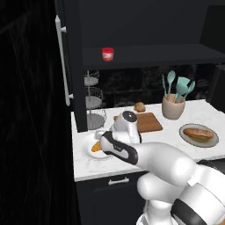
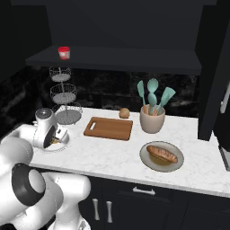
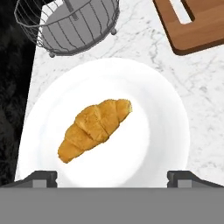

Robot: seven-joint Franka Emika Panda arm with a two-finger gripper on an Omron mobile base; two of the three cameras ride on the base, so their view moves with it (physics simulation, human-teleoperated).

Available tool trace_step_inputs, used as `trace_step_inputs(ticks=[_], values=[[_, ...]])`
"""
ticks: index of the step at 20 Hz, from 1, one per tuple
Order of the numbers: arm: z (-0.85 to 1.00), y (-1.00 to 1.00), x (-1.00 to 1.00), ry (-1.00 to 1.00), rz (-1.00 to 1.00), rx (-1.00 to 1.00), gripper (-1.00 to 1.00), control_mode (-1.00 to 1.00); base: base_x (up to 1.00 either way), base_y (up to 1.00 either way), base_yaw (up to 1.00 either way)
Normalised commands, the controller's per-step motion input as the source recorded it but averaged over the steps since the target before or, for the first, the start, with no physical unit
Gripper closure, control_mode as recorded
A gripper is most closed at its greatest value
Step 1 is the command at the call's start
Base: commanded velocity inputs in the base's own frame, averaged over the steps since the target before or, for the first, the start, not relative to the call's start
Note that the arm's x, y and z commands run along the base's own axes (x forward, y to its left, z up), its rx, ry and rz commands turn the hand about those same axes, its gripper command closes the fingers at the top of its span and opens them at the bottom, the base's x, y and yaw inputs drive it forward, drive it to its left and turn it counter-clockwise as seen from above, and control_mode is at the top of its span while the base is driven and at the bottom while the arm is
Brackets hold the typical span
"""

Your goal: From the different types of pastries on the counter, select a croissant and place it on the cutting board. Then retrieve a jar of jam from the cabinet and place it alongside the croissant on the cutting board.

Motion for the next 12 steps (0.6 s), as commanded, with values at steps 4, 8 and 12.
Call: trace_step_inputs(ticks=[4, 8, 12], values=[[-0.05, 0.07, 0.07, 0.00, -0.12, 0.00, -1.00, -1.00, 0.00, 0.00, 0.00], [0.00, -0.02, 0.16, -0.01, 0.00, 0.00, -1.00, -1.00, 0.00, 0.00, 0.00], [0.05, 0.00, 0.39, 0.00, 0.00, 0.00, -1.00, -1.00, 0.00, 0.00, 0.00]])
